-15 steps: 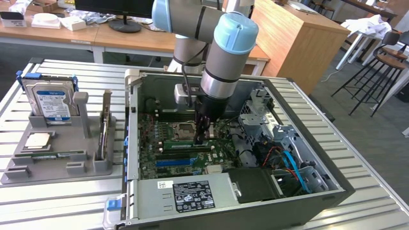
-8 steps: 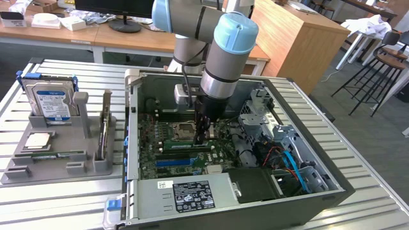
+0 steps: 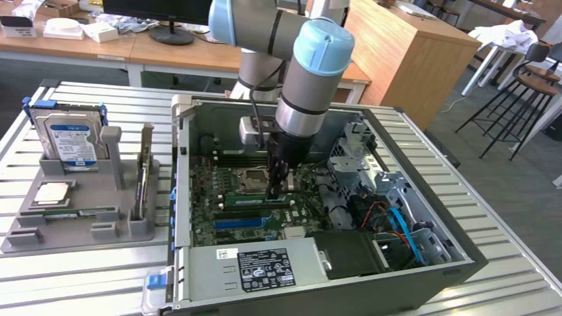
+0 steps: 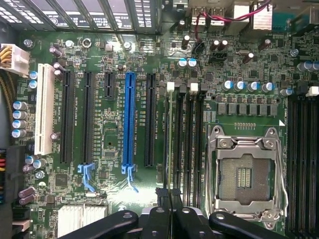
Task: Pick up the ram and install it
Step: 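Insert the ram into the slot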
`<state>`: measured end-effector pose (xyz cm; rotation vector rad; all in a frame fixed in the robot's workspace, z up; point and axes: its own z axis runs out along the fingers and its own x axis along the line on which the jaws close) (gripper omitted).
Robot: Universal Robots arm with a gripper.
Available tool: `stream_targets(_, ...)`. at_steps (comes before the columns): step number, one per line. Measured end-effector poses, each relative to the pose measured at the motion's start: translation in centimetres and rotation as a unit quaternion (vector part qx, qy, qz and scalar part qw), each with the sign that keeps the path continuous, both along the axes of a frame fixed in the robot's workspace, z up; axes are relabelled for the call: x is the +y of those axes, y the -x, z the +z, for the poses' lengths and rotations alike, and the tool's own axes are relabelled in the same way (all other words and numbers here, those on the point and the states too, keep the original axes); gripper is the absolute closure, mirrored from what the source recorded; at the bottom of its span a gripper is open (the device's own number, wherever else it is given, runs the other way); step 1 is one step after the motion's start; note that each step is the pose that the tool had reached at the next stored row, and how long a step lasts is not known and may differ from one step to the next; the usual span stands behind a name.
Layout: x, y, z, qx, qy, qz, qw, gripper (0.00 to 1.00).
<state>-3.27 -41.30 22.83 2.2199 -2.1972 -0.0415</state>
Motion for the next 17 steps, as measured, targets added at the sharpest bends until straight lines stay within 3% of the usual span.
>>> stream_targets(12, 0.0, 0.0, -0.21, 0.0, 0.0, 0.0, 1.0, 0.88)
stream_targets(14, 0.0, 0.0, -0.21, 0.0, 0.0, 0.0, 1.0, 0.76)
stream_targets(17, 0.0, 0.0, -0.21, 0.0, 0.0, 0.0, 1.0, 0.7)
